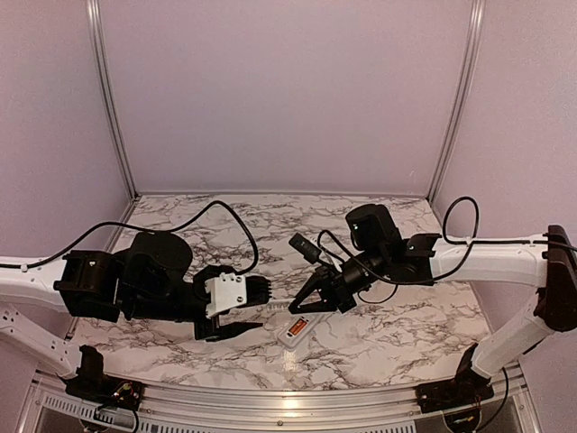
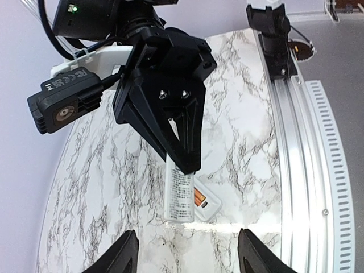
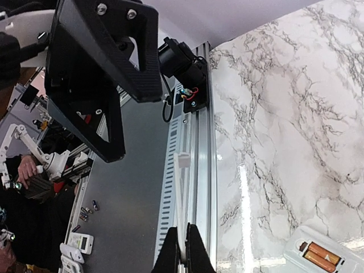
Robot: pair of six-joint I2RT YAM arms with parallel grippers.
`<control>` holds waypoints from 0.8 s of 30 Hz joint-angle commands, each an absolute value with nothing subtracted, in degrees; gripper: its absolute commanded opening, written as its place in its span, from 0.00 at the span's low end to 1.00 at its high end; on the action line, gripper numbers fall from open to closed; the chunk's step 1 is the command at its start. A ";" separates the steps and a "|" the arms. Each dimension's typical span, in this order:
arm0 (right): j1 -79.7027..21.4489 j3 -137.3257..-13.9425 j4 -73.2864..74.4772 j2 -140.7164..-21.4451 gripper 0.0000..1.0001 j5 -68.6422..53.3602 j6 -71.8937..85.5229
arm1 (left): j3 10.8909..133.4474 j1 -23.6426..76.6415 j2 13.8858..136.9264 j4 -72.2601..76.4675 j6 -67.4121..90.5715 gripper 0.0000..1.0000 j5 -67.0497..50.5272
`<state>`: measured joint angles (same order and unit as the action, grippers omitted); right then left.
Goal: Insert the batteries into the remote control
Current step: Pass from the right arm to the left
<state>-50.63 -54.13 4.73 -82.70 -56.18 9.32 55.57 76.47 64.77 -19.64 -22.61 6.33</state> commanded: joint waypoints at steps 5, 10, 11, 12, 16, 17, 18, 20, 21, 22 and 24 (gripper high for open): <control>-49.75 -52.48 2.15 -87.48 0.00 -61.67 15.56 | 53.43 79.78 71.09 -18.16 -30.89 0.61 18.77; -49.75 -52.31 0.92 -89.23 0.00 -62.83 16.56 | 54.32 80.16 75.09 -18.17 -32.50 0.59 18.94; -49.75 -52.31 0.59 -89.38 0.00 -63.19 16.87 | 54.61 80.16 75.89 -18.22 -32.54 0.59 18.70; -49.75 -52.44 0.53 -89.65 0.00 -63.34 16.94 | 54.91 80.16 76.37 -18.12 -32.46 0.58 18.37; -49.75 -52.59 0.53 -90.06 0.00 -63.76 17.08 | 55.81 80.15 78.13 -17.95 -32.45 0.53 17.95; -49.75 -52.57 0.53 -90.23 0.00 -63.73 17.13 | 55.95 80.16 78.29 -17.72 -32.46 0.52 17.71; -49.75 -52.58 0.53 -90.45 0.00 -63.78 17.21 | 56.13 80.16 78.53 -17.54 -32.43 0.51 17.67; -49.75 -52.50 -0.35 -90.75 0.00 -64.10 17.22 | 56.33 80.13 78.61 -17.06 -32.43 0.49 17.66; -49.74 -52.40 -1.19 -90.86 0.00 -64.15 17.29 | 56.34 80.14 78.63 -16.61 -32.45 0.49 17.81; -49.72 -52.31 -1.30 -91.00 0.00 -64.16 17.39 | 56.34 80.15 78.59 -16.25 -32.57 0.49 17.99; -49.75 -52.32 -1.23 -91.14 0.00 -64.24 17.37 | 56.57 80.21 78.57 -15.95 -32.56 0.49 18.28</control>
<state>-50.19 -52.45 0.67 -90.17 -63.18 16.78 54.63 79.68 78.41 -18.06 -32.25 17.69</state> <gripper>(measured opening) 0.013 0.493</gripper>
